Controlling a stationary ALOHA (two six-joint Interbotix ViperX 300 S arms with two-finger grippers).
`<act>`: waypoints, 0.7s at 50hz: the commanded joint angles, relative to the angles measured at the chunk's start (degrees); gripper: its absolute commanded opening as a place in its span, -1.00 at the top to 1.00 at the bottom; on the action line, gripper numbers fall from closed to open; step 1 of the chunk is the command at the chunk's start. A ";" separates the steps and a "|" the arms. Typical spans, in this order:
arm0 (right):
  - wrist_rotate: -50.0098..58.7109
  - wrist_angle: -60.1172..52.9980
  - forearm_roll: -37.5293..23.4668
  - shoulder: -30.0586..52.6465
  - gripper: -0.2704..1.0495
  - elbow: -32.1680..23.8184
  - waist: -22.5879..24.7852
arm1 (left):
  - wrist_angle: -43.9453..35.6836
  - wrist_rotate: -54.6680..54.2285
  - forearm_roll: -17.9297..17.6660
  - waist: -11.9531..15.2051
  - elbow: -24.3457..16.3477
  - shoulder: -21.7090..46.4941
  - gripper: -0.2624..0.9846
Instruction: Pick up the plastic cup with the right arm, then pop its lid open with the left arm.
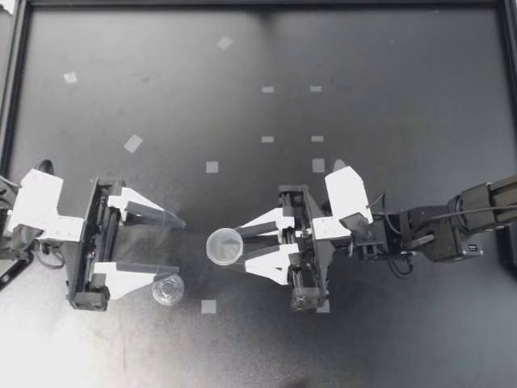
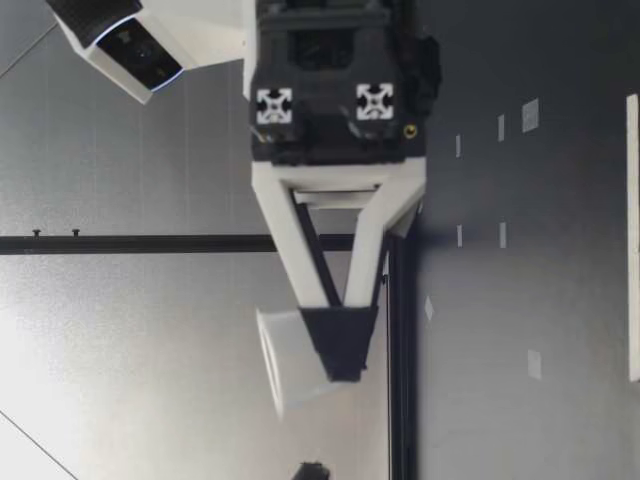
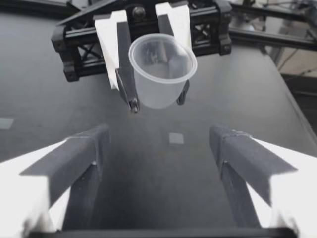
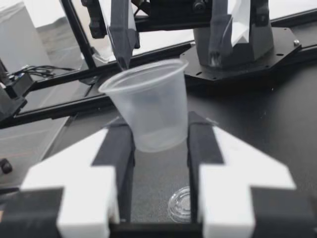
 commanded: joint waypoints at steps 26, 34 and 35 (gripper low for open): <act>-0.09 0.26 -0.09 -0.44 0.20 -1.23 0.26 | 0.00 0.79 0.09 0.00 -1.23 -0.79 -0.58; -0.09 0.35 -0.09 -0.44 0.20 -1.32 0.26 | 0.09 0.79 0.09 0.00 -1.14 -0.79 -0.58; -0.09 0.35 -0.09 -0.44 0.20 -1.23 0.26 | 0.00 0.79 0.09 0.00 -1.14 -0.79 -0.58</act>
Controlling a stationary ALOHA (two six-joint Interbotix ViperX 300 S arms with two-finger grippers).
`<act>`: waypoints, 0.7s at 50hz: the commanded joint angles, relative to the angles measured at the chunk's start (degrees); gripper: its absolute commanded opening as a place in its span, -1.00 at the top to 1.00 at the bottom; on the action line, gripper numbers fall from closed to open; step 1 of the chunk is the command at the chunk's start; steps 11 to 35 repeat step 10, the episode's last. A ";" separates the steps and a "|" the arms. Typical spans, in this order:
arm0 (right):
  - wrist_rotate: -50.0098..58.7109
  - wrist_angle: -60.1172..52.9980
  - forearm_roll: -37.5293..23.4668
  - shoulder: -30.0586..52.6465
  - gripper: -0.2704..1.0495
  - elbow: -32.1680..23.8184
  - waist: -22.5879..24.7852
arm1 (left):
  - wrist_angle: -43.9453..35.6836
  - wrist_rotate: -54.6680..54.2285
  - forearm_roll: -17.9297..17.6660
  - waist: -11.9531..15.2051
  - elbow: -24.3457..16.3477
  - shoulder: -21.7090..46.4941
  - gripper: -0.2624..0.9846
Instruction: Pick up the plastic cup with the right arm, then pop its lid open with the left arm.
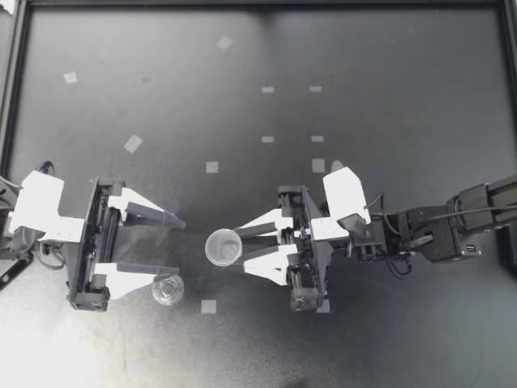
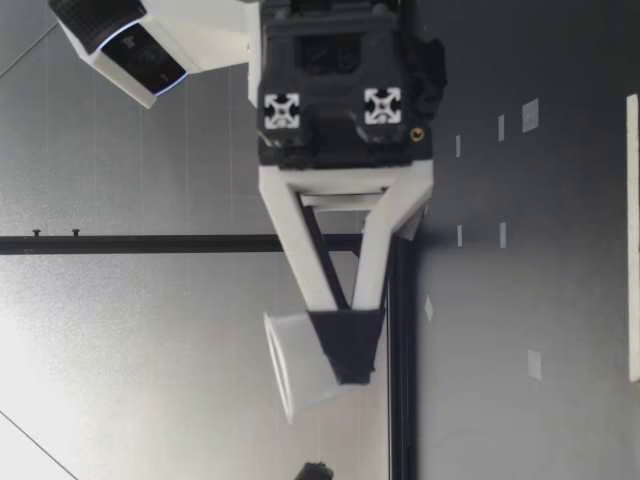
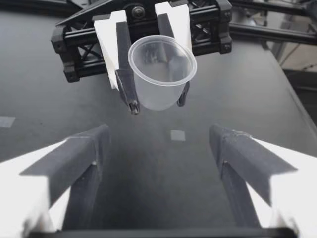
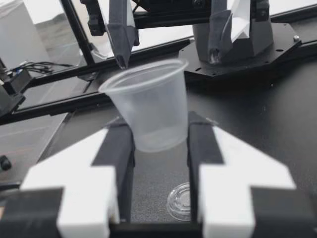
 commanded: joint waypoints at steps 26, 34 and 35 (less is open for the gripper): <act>-0.09 0.53 -0.09 -0.70 0.20 -1.14 0.18 | -0.35 0.00 0.09 0.00 -0.97 -0.79 -0.58; -0.09 0.53 -0.09 -0.70 0.20 -1.14 0.18 | -0.35 0.00 0.09 0.00 -0.97 -0.79 -0.58; -0.09 0.53 -0.09 -0.70 0.20 -1.14 0.18 | -0.35 0.00 0.09 0.00 -0.97 -0.79 -0.58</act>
